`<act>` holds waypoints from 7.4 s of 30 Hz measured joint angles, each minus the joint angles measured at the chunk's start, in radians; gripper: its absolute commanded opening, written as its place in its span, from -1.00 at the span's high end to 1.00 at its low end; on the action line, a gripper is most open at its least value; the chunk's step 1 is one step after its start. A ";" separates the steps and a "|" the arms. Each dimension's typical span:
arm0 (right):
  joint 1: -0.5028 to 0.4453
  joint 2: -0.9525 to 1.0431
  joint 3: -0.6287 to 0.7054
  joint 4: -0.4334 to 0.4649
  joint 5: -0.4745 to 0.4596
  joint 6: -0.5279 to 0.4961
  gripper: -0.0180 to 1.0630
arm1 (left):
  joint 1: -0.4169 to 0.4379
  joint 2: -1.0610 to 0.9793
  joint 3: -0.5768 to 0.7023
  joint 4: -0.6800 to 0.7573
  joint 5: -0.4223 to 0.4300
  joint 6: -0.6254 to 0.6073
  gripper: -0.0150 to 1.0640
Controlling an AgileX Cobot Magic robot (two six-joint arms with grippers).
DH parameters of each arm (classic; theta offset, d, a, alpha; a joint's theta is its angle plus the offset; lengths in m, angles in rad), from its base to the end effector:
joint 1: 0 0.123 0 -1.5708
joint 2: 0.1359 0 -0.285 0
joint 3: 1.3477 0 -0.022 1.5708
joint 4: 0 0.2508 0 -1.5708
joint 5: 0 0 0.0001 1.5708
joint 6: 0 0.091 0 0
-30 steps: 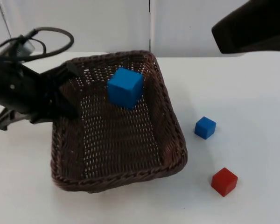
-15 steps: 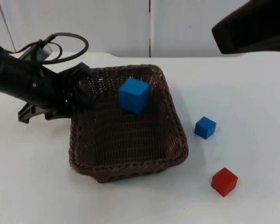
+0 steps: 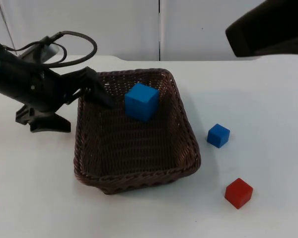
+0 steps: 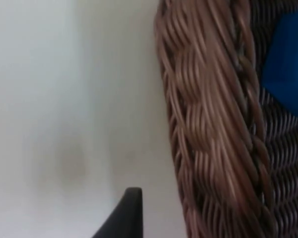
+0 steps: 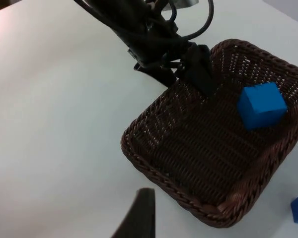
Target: Pick up the basket with the left hand and place the largest block into the basket with the right hand.
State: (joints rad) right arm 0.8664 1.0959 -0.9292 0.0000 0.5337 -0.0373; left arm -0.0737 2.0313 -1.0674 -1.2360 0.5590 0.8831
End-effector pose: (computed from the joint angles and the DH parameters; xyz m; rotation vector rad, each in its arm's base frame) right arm 0.1498 0.1763 0.3413 -0.9706 1.9998 0.4647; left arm 0.3701 -0.0731 0.1107 -0.1193 2.6442 -0.8193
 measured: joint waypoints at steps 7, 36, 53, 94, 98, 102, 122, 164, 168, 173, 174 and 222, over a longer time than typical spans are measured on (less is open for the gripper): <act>0.000 0.000 0.000 0.000 0.000 0.000 -0.58 | 0.000 -0.049 0.000 0.171 -0.017 -0.132 -0.97; 0.000 0.000 0.000 0.000 -0.020 0.047 -0.58 | 0.000 -0.712 0.305 0.264 -0.063 -0.171 -0.97; 0.000 0.000 0.000 0.000 -0.023 0.049 -0.58 | 0.000 -1.106 0.308 0.433 0.085 -0.276 -0.97; 0.000 -0.730 0.303 -0.017 0.093 0.049 -0.58 | -0.163 -1.726 0.364 0.958 0.268 -0.672 -0.97; 0.000 -0.804 0.314 -0.017 0.142 0.049 -0.58 | -0.163 -1.782 0.412 0.967 0.276 -0.693 -0.97; 0.000 -0.860 0.314 -0.027 0.203 0.049 -0.58 | -0.163 -1.833 0.442 1.016 0.289 -0.740 -0.97; 0.000 -1.042 0.322 -0.101 0.398 0.065 -0.58 | -0.163 -1.993 0.541 1.163 0.423 -0.872 -0.97; 0.000 -1.092 0.416 -0.073 0.549 0.053 -0.58 | -0.163 -1.993 0.568 1.182 0.517 -0.858 -0.97; 0.000 -1.092 0.416 -0.073 0.549 0.053 -0.58 | -0.163 -1.993 0.568 1.182 0.517 -0.858 -0.97; 0.000 -1.092 0.416 -0.071 0.549 0.051 -0.58 | -0.163 -1.993 0.568 1.182 0.517 -0.858 -0.97; 0.000 -1.092 0.416 -0.071 0.549 0.051 -0.59 | -0.163 -1.993 0.568 1.182 0.517 -0.858 -0.97; 0.000 -1.092 0.416 -0.071 0.549 0.063 -0.98 | -0.163 -2.024 0.568 1.182 0.518 -0.856 -0.97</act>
State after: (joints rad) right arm 0.8664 0.0034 -0.5135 -0.0706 1.0825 0.0261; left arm -0.2371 0.0070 -0.4991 -0.0537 1.0769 0.0270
